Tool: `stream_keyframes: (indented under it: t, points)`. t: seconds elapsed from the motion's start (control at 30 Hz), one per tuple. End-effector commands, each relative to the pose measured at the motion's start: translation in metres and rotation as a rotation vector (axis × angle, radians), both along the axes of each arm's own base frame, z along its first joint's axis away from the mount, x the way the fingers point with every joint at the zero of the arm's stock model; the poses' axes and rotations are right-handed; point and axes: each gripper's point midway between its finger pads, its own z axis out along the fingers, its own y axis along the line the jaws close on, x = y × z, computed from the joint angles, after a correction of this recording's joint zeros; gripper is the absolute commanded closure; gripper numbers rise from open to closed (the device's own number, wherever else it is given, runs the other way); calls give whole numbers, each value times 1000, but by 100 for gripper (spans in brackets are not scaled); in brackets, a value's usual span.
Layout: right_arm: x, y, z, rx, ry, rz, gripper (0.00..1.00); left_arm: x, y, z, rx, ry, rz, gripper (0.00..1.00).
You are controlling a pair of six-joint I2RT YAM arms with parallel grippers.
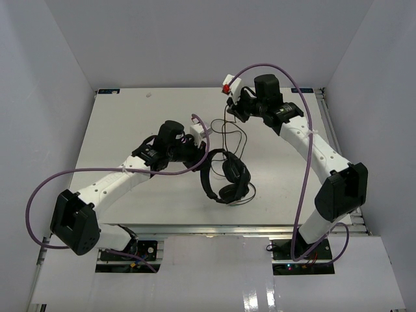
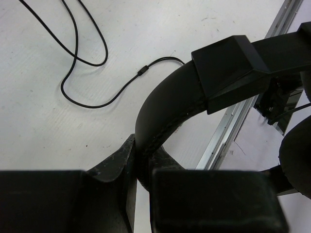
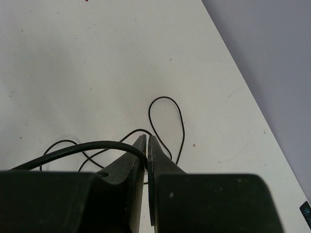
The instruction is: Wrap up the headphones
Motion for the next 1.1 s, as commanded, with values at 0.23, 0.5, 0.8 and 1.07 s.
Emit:
stream_keyframes:
  t: [0.23, 0.5, 0.8, 1.07]
  points:
    - [-11, 30, -4, 14, 0, 41, 92, -3, -17, 42, -94, -54, -42, 100]
    - [-8, 32, -20, -21, 5, -1, 92, 3, -27, 57, -109, -82, -42, 100]
    - [1, 2, -11, 20, 6, -100, 92, 0, -13, 59, -86, -109, 5, 100]
    - [-7, -15, -6, 49, -1, -114, 92, -1, -9, 61, -80, -116, 24, 100]
